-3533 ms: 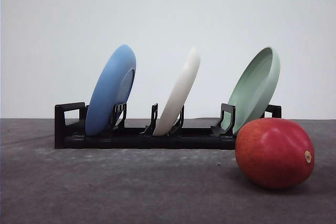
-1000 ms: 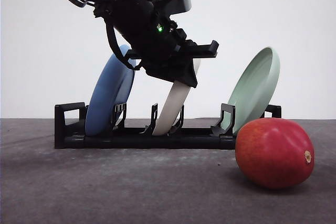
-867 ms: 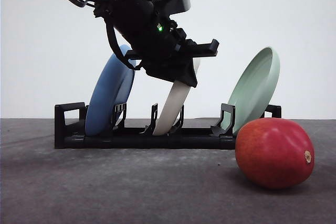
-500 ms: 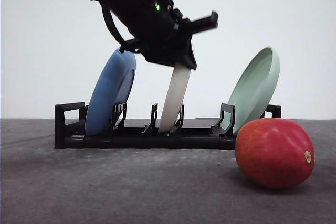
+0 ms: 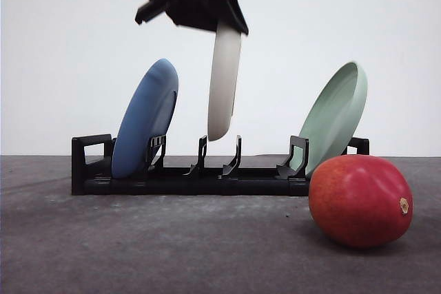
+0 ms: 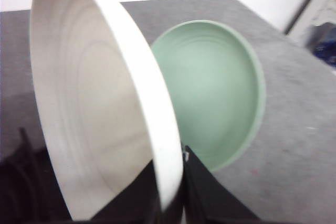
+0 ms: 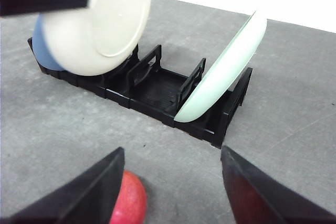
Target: Place pomegranate in white plate
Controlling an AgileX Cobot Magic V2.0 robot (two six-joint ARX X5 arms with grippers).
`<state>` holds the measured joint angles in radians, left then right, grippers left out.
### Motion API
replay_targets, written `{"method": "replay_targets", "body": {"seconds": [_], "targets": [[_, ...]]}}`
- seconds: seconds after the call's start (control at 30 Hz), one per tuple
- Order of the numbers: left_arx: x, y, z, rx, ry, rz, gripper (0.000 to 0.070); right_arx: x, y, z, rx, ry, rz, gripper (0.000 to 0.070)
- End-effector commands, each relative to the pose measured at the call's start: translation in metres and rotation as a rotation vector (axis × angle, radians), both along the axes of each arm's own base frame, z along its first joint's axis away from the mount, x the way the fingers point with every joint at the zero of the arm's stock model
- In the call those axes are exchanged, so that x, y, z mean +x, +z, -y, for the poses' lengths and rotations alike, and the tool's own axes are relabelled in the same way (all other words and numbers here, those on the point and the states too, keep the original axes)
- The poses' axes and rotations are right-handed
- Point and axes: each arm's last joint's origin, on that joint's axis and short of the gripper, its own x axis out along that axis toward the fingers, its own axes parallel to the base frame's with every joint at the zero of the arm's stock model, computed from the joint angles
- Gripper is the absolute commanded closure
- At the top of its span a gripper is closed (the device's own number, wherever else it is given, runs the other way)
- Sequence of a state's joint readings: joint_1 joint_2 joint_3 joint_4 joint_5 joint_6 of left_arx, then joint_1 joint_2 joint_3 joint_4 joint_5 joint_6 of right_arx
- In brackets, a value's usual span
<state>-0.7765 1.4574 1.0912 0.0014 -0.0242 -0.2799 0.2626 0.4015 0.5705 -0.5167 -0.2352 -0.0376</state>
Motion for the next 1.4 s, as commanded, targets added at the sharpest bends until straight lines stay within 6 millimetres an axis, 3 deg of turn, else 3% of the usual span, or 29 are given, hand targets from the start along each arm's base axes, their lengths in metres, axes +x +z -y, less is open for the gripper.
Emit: {"method": "replay_targets", "body": {"seconds": [0.0,0.4,0.6,0.8,0.93,1.1,1.37], "targets": [[-0.006,0.012,0.002,-0.047,-0.032,-0.003,0.0689,-0.001,0.006,0.0,0.01,0.005,0.023,0.0327],[-0.06,0.037,-0.014,-0.114,-0.148,0.015,0.0689,-0.001,0.006,0.0,0.01,0.005,0.02,0.0327],[-0.089,0.03,-0.038,-0.13,-0.121,0.089,0.0689,-0.001,0.006,0.0,0.01,0.005,0.02,0.0327],[-0.113,0.012,-0.064,-0.089,-0.127,0.121,0.0689,-0.001,0.006,0.0,0.01,0.004,0.02,0.0327],[-0.124,0.0,-0.075,0.007,-0.144,0.13,0.0689,-0.001,0.006,0.0,0.01,0.004,0.02,0.0327],[-0.132,-0.015,-0.078,0.271,-0.223,0.162,0.0689,-0.001,0.006,0.0,0.01,0.004,0.02,0.0327],[-0.138,-0.046,-0.056,0.661,-0.353,0.223,0.0689,-0.001,0.006,0.0,0.01,0.004,0.02,0.0327]]}}
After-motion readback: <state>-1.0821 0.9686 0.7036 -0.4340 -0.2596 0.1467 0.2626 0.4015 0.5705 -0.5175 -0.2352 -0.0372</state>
